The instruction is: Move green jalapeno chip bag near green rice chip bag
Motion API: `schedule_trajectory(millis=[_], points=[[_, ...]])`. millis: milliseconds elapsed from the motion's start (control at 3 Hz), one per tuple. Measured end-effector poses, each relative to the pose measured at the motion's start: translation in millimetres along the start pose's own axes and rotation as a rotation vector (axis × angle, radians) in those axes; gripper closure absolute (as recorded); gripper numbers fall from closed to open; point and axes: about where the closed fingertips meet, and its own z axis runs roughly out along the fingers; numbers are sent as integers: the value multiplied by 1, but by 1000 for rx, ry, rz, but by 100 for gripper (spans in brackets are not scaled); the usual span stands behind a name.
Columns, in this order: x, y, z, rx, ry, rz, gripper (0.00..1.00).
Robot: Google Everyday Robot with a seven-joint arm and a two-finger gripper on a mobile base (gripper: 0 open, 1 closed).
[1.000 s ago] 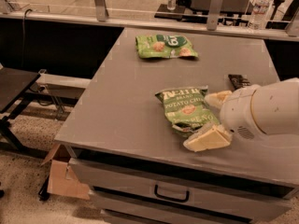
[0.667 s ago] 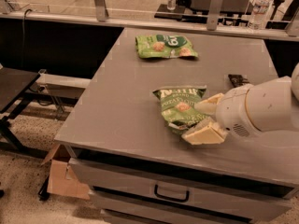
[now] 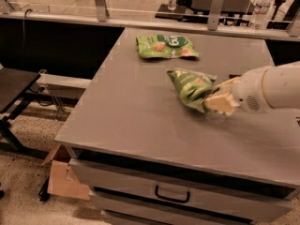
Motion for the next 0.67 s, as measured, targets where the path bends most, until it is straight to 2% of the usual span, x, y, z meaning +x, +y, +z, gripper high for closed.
schedule_trajectory(millis=[333,667], points=[[-1,-69,-20,143,-46,93,100],[-5,-112,-35,235,-76,128,100]])
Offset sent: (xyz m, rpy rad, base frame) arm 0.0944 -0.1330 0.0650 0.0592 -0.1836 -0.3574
